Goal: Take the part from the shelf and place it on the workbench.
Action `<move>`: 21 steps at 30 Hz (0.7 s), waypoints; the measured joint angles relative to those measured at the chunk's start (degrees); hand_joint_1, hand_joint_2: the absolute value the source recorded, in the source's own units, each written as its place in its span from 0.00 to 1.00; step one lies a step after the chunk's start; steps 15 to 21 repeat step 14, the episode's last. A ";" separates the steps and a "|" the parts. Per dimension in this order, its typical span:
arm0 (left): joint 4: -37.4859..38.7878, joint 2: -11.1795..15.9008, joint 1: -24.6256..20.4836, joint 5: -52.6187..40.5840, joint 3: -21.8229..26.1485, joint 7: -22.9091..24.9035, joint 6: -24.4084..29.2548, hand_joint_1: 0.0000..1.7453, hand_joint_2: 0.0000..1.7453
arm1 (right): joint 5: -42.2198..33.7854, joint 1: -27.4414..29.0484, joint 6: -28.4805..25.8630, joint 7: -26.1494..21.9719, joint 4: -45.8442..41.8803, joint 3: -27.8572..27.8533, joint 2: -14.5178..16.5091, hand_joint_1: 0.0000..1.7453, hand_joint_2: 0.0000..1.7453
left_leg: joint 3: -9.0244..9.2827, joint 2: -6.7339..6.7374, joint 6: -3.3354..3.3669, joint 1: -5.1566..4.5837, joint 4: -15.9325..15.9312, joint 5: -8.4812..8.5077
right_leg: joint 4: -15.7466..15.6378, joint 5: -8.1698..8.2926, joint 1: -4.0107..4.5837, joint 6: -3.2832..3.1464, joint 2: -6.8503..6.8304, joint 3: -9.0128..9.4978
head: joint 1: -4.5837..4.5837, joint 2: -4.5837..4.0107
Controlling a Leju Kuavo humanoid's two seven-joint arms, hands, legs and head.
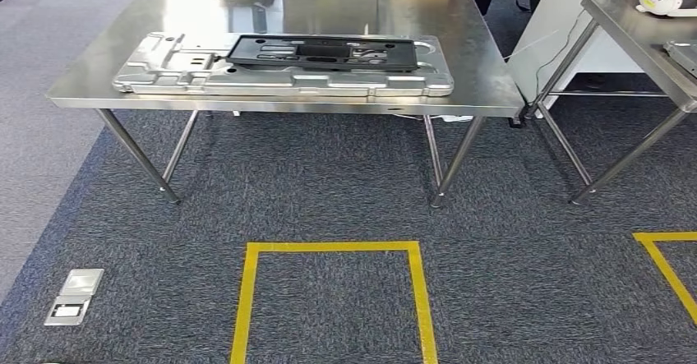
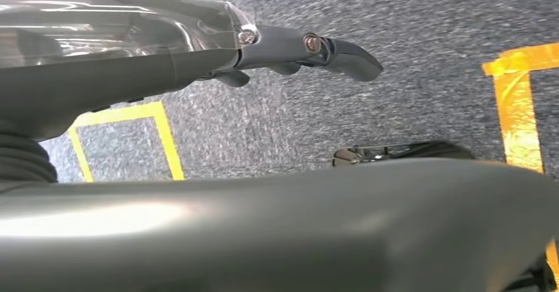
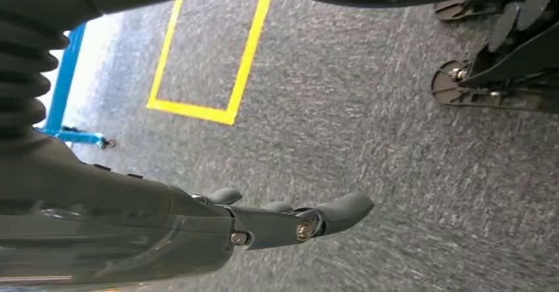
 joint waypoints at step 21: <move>-3.97 3.12 4.09 22.71 -15.10 3.44 -2.19 0.00 0.00 | -8.82 3.94 2.73 -2.71 -2.91 0.00 -0.03 0.00 0.00 | -0.26 -0.01 -0.31 0.17 -0.01 0.19 | 0.25 -0.02 0.13 0.01 0.00 -0.39 | 0.00 -0.01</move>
